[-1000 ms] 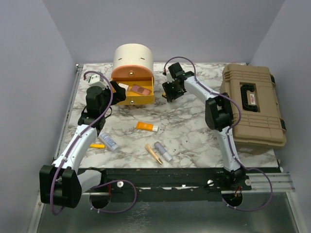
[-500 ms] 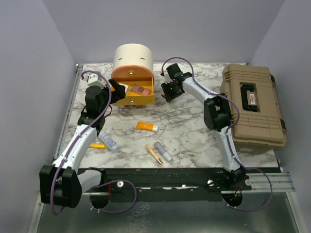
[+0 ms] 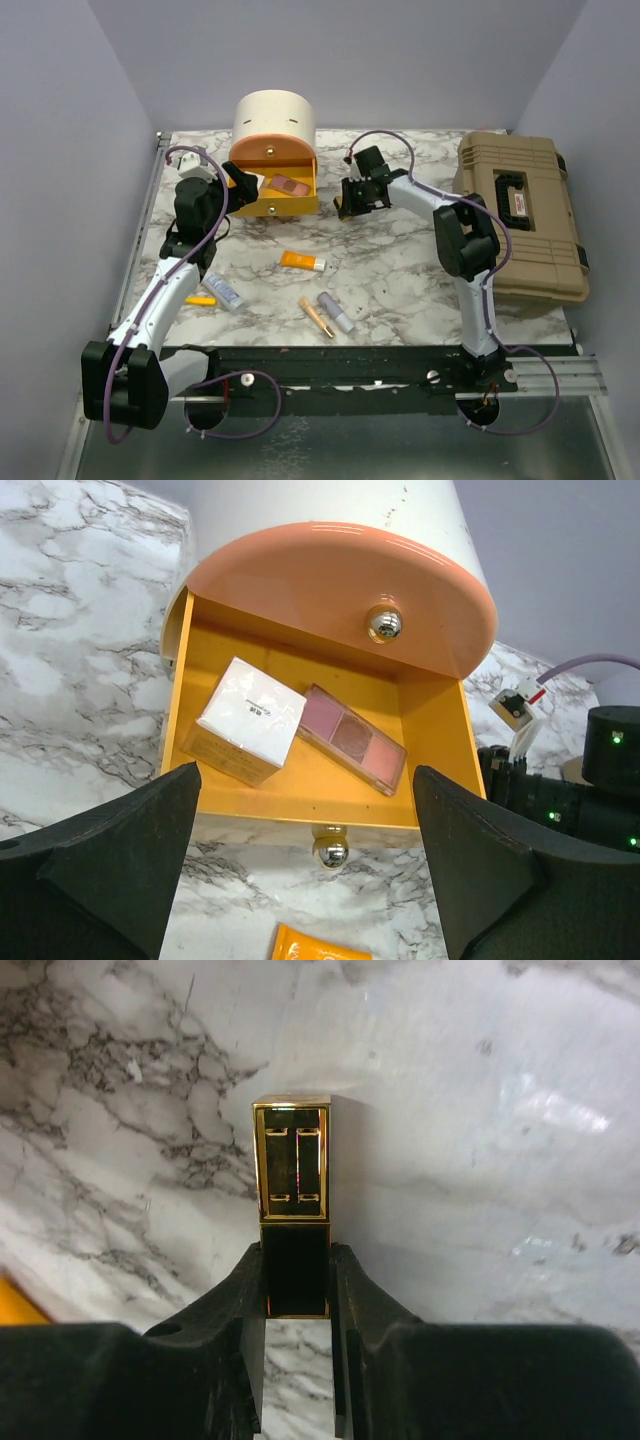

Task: Organize the makeup
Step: Pick up the makeup from the center of the board, then place the makeup in the drawer.

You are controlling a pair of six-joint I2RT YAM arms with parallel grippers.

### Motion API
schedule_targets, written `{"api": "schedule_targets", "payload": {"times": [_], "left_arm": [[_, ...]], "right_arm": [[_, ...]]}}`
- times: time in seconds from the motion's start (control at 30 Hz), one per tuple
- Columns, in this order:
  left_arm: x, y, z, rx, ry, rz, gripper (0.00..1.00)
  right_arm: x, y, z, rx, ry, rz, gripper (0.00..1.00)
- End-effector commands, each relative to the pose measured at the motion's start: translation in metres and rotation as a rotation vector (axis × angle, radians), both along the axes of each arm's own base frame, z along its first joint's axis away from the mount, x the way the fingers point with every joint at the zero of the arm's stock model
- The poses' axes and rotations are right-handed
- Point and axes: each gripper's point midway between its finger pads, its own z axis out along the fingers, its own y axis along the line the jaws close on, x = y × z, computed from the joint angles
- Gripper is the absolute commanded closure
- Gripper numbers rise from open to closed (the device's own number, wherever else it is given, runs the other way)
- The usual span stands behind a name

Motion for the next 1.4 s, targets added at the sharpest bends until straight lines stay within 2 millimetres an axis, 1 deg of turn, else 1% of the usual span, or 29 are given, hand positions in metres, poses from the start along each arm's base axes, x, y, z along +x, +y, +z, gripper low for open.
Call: {"api": "schedule_targets", "payload": {"times": [0.0,0.17,0.2,0.23,0.3,0.37,0.4,0.43,0.47,0.57,0.7,0.8,0.9,0.97,1.07,1.13,1.27,1.37], "left_arm": [[-0.002,0.005,0.000,0.012,-0.009,0.013,0.11],[-0.003,0.008,-0.001,0.012,-0.008,0.028,0.11],[-0.003,0.009,-0.001,0.012,-0.010,0.033,0.11],[-0.003,0.009,-0.001,0.011,-0.010,0.035,0.11],[-0.004,0.009,0.000,0.011,-0.011,0.036,0.11],[-0.003,0.009,-0.002,0.007,-0.006,0.038,0.11],[-0.003,0.009,-0.003,0.003,-0.004,0.037,0.11],[-0.002,0.008,-0.004,0.000,-0.003,0.035,0.11],[-0.002,0.007,-0.005,-0.001,0.000,0.030,0.11],[-0.002,0.008,-0.005,-0.004,-0.001,0.034,0.12],[-0.003,0.005,-0.007,-0.003,0.002,0.019,0.11],[-0.004,0.000,-0.013,-0.005,0.021,-0.008,0.12],[-0.005,0.000,-0.019,0.002,0.035,-0.011,0.11],[-0.005,0.001,-0.021,0.014,0.039,-0.011,0.12],[-0.005,0.002,-0.019,0.030,0.040,-0.011,0.12],[-0.005,0.003,-0.019,0.033,0.041,-0.010,0.12],[-0.005,0.003,-0.018,0.029,0.038,-0.009,0.12],[-0.006,0.003,-0.020,0.024,0.043,-0.005,0.12]], "right_arm": [[-0.049,-0.013,-0.037,-0.037,0.166,-0.032,0.88],[-0.051,-0.015,-0.024,-0.029,0.154,-0.056,0.89],[-0.050,-0.016,-0.021,-0.032,0.142,-0.062,0.91],[-0.047,-0.019,-0.016,-0.040,0.123,-0.081,0.95],[-0.037,-0.022,0.000,-0.027,0.044,-0.123,0.96],[-0.031,-0.023,0.023,0.010,-0.036,-0.148,0.96],[-0.027,-0.023,0.039,0.029,-0.073,-0.159,0.95],[-0.024,-0.022,0.050,0.041,-0.099,-0.167,0.95],[-0.020,-0.020,0.067,0.063,-0.135,-0.169,0.95],[-0.008,-0.013,0.106,0.102,-0.207,-0.152,0.95],[-0.003,-0.004,0.137,0.151,-0.213,-0.148,0.93],[-0.006,0.013,0.161,0.245,-0.215,-0.095,0.92],[-0.009,0.031,0.188,0.361,-0.245,-0.040,0.90],[-0.010,0.039,0.204,0.407,-0.261,-0.002,0.89],[-0.014,0.052,0.219,0.449,-0.260,0.071,0.87],[-0.019,0.063,0.223,0.458,-0.249,0.122,0.87],[-0.031,0.084,0.220,0.464,-0.234,0.177,0.87],[-0.038,0.095,0.222,0.471,-0.238,0.212,0.87]]}}
